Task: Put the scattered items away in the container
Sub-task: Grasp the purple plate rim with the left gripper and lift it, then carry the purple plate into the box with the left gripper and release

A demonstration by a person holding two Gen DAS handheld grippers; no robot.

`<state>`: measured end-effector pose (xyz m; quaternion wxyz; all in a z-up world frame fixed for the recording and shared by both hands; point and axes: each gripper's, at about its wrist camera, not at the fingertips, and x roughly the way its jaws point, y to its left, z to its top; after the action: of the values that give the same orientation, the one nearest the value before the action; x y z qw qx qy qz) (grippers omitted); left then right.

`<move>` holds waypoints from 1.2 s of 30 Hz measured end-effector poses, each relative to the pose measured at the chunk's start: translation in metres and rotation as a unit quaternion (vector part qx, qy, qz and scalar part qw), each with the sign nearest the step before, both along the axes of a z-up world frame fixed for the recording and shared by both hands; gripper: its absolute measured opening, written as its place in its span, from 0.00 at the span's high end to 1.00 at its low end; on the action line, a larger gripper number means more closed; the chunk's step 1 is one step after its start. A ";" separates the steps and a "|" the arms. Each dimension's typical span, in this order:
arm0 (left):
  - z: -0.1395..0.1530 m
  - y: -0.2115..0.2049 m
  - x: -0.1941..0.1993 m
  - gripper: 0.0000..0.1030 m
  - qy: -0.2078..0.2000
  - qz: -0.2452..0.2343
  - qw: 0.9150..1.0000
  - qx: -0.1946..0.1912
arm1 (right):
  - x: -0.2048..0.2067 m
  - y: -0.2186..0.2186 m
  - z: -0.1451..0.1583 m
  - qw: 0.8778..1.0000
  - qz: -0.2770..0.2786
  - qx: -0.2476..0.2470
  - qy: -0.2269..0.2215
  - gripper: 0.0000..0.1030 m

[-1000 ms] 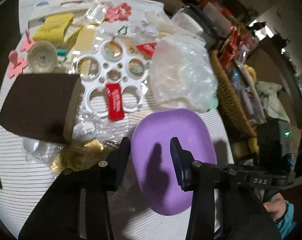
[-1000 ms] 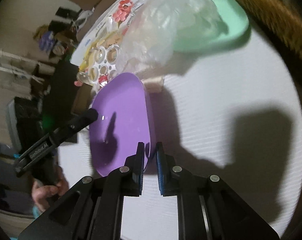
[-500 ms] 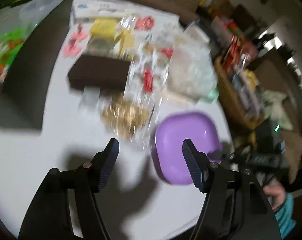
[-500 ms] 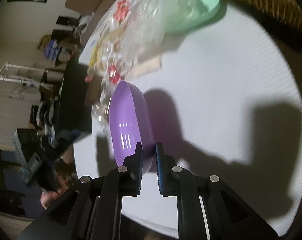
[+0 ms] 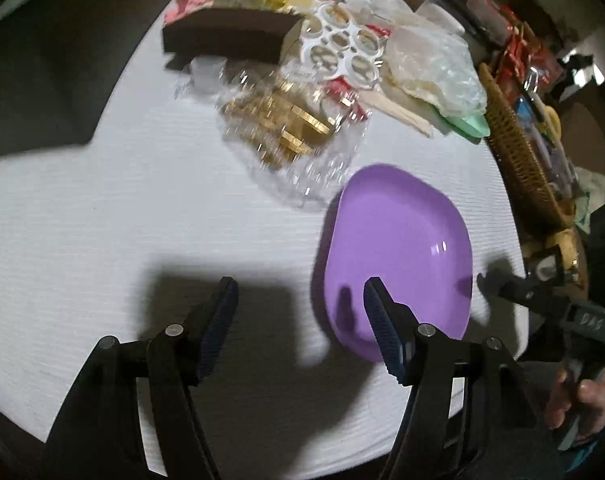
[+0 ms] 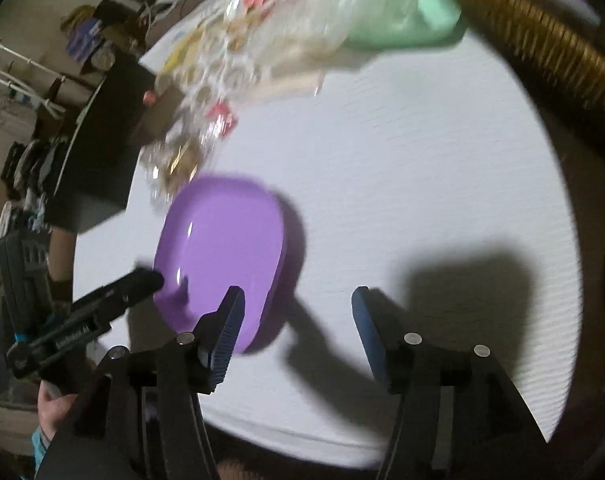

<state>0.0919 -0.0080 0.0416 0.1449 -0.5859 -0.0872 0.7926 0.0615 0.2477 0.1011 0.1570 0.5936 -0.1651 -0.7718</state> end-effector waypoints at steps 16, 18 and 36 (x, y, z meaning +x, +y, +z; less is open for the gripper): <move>0.063 0.007 0.006 0.75 0.023 -0.067 0.997 0.008 | 0.012 -0.050 0.056 0.992 0.094 0.042 0.072 0.83; 0.093 -0.007 0.004 0.75 0.048 -0.065 0.997 0.007 | 0.008 -0.064 0.082 0.989 0.108 0.041 0.096 0.82; 0.115 -0.264 -0.172 0.71 -0.008 0.054 0.997 -0.050 | -0.164 -0.359 0.111 0.947 0.296 0.059 0.111 0.81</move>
<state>-0.0798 -0.2719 0.1565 0.0719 -0.5932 -0.0806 0.7978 -0.1027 -0.1108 0.2123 0.3606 0.5346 0.0823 -0.7599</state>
